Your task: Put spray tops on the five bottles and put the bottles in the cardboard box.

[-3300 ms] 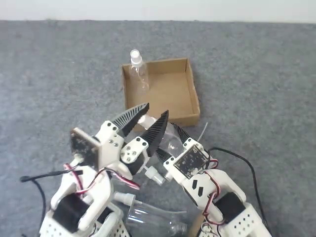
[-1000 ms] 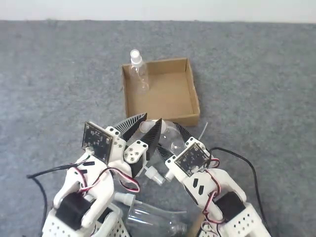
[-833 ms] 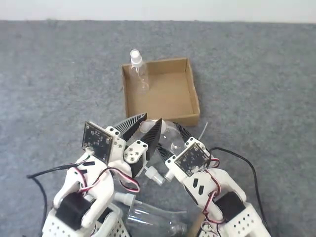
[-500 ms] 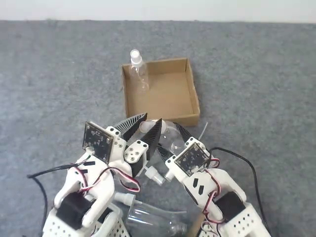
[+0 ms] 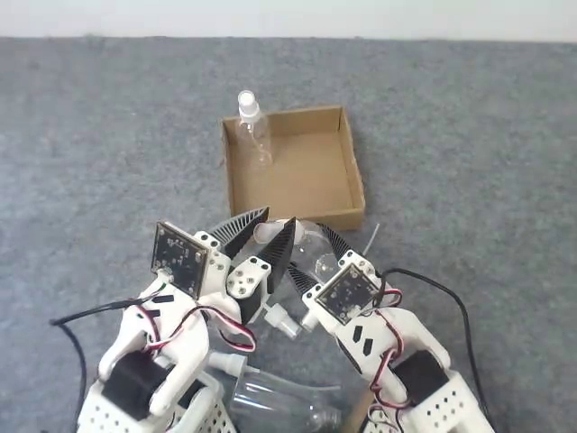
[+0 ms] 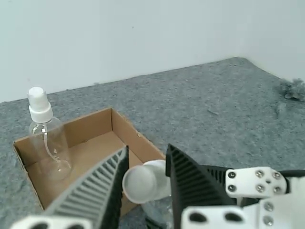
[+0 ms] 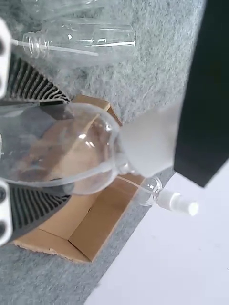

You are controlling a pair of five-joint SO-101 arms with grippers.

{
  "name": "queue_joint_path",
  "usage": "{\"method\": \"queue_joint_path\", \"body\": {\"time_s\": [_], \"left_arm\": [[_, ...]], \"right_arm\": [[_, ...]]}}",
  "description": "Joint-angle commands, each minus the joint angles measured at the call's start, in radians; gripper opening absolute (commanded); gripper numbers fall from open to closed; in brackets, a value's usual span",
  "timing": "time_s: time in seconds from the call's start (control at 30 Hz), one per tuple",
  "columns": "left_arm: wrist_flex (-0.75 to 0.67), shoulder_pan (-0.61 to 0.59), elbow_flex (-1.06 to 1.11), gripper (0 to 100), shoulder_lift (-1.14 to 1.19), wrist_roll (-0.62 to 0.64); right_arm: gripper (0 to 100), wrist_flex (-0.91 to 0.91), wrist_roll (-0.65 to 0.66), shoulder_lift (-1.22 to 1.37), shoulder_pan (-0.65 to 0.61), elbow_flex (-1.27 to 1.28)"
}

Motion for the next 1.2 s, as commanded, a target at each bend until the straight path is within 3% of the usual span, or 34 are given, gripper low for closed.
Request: {"method": "queue_joint_path", "body": {"time_s": [0.0, 0.6, 0.8, 1.17], "left_arm": [[-0.023, -0.003, 0.001, 11, -0.003, -0.02], [-0.025, 0.008, -0.005, 11, -0.002, -0.147], [-0.014, 0.08, 0.001, 11, -0.002, -0.183], [0.061, 0.075, -0.097, 16, -0.003, -0.176]], "right_arm": [[0.7, -0.008, 0.072, -0.019, 0.007, 0.02], [0.7, 0.073, 0.178, -0.021, 0.007, 0.011], [0.7, 0.074, 0.18, -0.021, 0.007, 0.011], [0.7, 0.067, 0.178, -0.021, 0.007, 0.011]]}}
